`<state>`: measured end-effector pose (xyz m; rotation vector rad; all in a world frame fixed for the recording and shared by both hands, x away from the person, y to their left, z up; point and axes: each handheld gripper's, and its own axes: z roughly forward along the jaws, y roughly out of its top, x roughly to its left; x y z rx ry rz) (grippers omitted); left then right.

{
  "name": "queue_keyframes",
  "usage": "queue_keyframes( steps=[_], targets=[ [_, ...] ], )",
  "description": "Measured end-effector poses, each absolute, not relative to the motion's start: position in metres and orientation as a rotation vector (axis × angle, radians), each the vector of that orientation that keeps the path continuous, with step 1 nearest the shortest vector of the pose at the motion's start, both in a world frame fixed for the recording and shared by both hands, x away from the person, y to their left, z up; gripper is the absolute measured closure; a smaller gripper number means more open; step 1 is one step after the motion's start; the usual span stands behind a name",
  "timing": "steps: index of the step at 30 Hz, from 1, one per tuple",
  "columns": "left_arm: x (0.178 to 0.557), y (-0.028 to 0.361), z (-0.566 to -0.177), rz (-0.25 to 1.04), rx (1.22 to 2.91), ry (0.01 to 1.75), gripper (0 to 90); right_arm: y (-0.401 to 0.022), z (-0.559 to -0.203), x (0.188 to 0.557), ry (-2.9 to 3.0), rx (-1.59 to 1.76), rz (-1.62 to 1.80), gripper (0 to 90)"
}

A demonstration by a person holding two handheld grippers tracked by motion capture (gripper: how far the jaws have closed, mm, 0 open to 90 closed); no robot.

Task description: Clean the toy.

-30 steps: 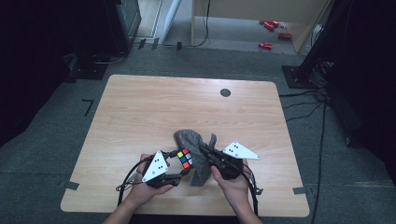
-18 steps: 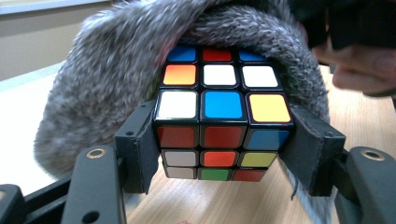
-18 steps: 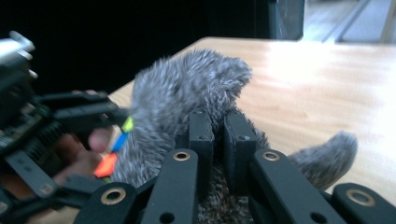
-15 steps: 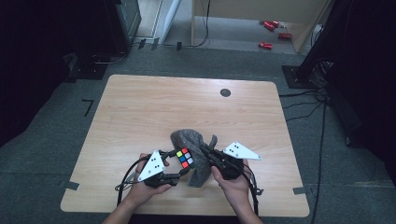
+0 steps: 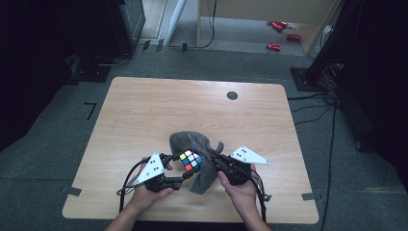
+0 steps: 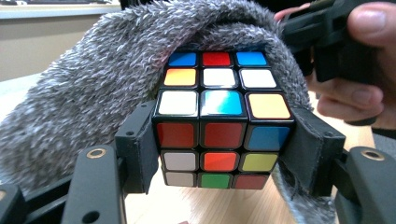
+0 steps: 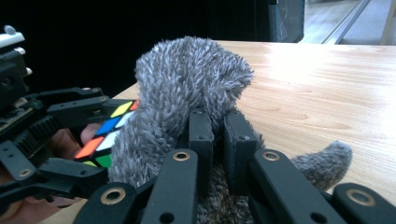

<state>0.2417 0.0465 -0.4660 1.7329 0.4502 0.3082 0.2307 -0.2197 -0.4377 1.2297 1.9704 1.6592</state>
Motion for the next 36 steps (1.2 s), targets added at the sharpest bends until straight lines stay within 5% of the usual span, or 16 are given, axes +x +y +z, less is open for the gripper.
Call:
queue_keyframes(
  steps=[36],
  targets=[
    [0.242, 0.050, -0.461, 0.280, 1.709, 0.453, 35.5, -0.216, -0.455, 0.236, 2.022, 1.290, 1.660, 84.7]
  ],
)
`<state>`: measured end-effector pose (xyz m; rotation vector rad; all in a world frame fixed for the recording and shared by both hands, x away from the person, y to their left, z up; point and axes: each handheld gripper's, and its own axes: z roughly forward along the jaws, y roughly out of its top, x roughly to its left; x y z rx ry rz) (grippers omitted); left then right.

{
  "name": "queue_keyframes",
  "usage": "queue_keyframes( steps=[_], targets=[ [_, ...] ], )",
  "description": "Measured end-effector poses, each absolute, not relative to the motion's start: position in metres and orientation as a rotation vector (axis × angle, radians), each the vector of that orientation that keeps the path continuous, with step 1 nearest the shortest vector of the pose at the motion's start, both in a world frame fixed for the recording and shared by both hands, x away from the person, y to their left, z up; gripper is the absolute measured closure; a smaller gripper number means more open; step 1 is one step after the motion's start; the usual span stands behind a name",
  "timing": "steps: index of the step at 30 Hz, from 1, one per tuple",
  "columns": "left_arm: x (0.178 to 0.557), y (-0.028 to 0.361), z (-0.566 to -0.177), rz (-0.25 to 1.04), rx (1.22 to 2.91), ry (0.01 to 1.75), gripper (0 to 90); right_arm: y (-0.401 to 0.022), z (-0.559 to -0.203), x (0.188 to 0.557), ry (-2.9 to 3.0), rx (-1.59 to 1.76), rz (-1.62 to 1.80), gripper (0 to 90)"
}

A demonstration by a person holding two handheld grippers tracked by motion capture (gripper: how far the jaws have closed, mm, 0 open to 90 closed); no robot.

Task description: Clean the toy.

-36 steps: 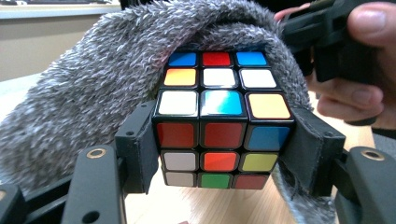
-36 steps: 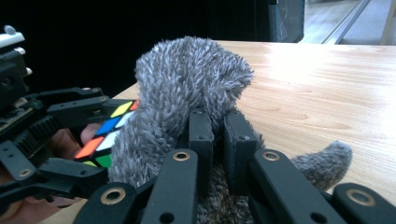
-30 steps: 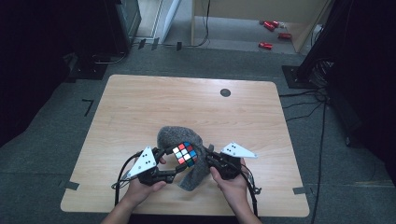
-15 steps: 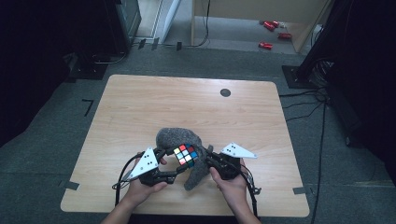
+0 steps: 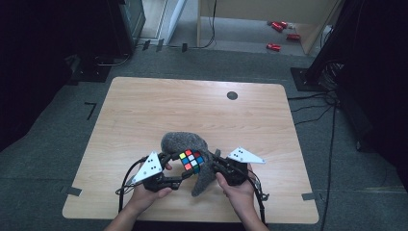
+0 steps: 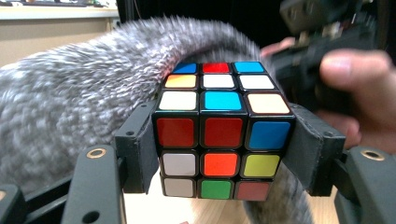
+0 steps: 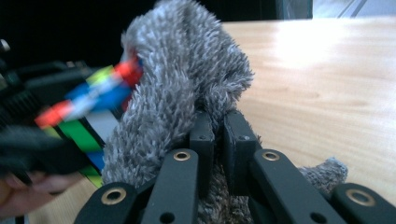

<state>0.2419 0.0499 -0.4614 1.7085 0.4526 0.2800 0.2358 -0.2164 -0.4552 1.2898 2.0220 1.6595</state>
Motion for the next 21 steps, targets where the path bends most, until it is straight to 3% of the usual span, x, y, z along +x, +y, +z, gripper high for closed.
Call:
queue_keyframes(
  steps=[10, 21],
  targets=[
    [0.241, 0.046, -0.464, 0.276, 1.733, 0.439, 35.5, -0.219, -0.442, 0.231, 1.980, 1.251, 1.690, 84.5],
    [0.246, 0.052, -0.464, 0.295, 1.740, 0.475, 35.5, -0.214, -0.450, 0.233, 2.030, 1.268, 1.641, 84.3]
  ],
)
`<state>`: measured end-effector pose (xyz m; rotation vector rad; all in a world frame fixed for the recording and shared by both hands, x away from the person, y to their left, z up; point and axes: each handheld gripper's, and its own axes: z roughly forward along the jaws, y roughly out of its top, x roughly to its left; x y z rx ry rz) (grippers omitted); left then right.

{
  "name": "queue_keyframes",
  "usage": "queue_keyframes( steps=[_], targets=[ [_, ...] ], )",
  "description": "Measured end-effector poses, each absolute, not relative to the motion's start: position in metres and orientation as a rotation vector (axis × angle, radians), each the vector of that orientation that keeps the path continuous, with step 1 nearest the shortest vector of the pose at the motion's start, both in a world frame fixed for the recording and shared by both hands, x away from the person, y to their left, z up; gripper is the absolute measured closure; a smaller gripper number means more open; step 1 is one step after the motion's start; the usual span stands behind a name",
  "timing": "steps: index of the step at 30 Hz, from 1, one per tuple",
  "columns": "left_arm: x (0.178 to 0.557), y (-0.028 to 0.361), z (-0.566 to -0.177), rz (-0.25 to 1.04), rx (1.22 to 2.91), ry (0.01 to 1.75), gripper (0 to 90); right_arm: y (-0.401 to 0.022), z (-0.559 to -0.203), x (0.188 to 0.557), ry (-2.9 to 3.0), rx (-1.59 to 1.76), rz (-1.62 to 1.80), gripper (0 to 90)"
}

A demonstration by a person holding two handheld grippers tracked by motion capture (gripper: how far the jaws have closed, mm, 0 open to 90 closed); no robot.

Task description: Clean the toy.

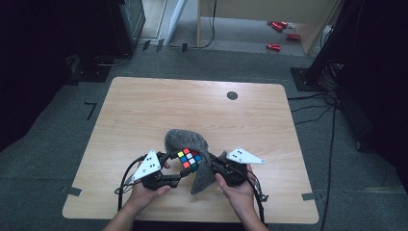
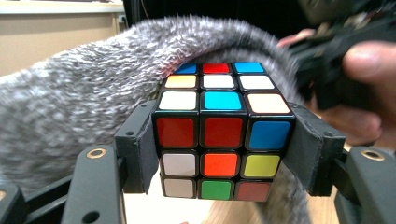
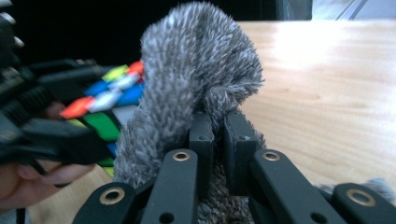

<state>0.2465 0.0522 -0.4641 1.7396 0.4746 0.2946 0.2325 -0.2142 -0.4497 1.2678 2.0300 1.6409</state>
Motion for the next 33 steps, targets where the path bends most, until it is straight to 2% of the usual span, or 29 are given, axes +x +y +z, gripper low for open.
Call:
queue_keyframes(
  steps=[4, 9, 13, 20, 24, 27, 33],
  targets=[
    [0.243, 0.047, -0.464, 0.275, 1.741, 0.460, 35.5, -0.217, -0.439, 0.229, 1.991, 1.235, 1.663, 84.2],
    [0.245, 0.052, -0.461, 0.281, 1.723, 0.478, 35.5, -0.214, -0.453, 0.232, 2.027, 1.281, 1.648, 84.3],
    [0.247, 0.054, -0.462, 0.291, 1.727, 0.480, 35.5, -0.212, -0.449, 0.230, 2.020, 1.255, 1.628, 84.5],
    [0.243, 0.041, -0.469, 0.368, 1.835, 0.456, 35.5, -0.211, -0.430, 0.219, 1.956, 1.135, 1.633, 84.4],
    [0.239, 0.027, -0.473, 0.369, 1.922, 0.456, 35.5, -0.198, -0.435, 0.216, 2.020, 1.068, 1.580, 84.3],
    [0.237, 0.022, -0.473, 0.415, 1.966, 0.450, 35.5, -0.189, -0.440, 0.213, 2.053, 1.041, 1.547, 84.2],
    [0.236, 0.024, -0.471, 0.448, 1.969, 0.448, 35.5, -0.182, -0.442, 0.212, 2.080, 1.009, 1.532, 84.2]
  ],
)
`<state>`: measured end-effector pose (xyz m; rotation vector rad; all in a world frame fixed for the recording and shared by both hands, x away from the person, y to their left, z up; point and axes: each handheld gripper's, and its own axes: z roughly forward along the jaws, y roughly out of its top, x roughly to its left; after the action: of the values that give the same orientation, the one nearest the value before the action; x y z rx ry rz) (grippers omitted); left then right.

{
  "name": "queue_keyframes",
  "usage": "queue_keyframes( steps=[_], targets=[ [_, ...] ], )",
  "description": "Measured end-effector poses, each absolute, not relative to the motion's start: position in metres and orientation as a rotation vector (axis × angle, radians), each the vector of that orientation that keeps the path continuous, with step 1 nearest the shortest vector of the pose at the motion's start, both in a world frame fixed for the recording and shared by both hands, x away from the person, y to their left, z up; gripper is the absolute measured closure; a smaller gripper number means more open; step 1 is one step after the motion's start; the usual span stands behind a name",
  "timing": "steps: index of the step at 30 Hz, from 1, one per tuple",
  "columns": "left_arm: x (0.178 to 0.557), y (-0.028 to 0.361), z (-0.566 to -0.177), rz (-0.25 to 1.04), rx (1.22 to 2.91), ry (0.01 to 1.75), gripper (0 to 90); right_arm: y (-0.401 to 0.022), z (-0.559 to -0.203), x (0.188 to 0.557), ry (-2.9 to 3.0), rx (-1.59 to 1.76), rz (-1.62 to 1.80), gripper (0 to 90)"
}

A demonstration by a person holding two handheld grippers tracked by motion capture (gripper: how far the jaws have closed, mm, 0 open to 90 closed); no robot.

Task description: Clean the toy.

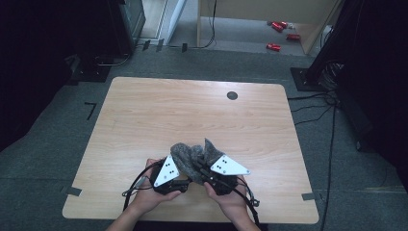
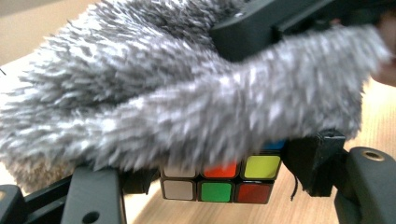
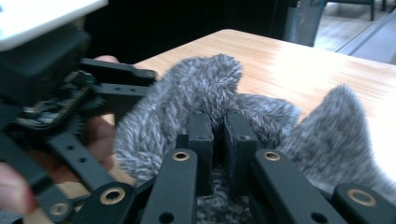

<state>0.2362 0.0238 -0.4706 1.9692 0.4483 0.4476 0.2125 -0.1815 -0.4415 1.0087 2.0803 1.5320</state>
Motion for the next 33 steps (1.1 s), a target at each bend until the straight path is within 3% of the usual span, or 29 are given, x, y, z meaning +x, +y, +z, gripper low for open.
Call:
queue_keyframes(
  steps=[5, 13, 20, 27, 33],
  targets=[
    [0.236, 0.025, -0.468, 0.443, 1.954, 0.445, 35.5, -0.196, -0.441, 0.220, 2.031, 1.075, 1.524, 84.3],
    [0.237, 0.024, -0.471, 0.447, 1.969, 0.460, 35.5, -0.175, -0.442, 0.209, 2.090, 0.969, 1.503, 84.2],
    [0.237, 0.027, -0.468, 0.451, 1.946, 0.464, 35.6, -0.197, -0.443, 0.220, 2.040, 1.091, 1.533, 84.4],
    [0.237, 0.027, -0.468, 0.466, 1.940, 0.464, 35.5, -0.177, -0.439, 0.209, 2.084, 0.976, 1.528, 84.1],
    [0.237, 0.029, -0.468, 0.462, 1.937, 0.461, 35.5, -0.198, -0.442, 0.223, 2.029, 1.113, 1.535, 84.2]
  ],
)
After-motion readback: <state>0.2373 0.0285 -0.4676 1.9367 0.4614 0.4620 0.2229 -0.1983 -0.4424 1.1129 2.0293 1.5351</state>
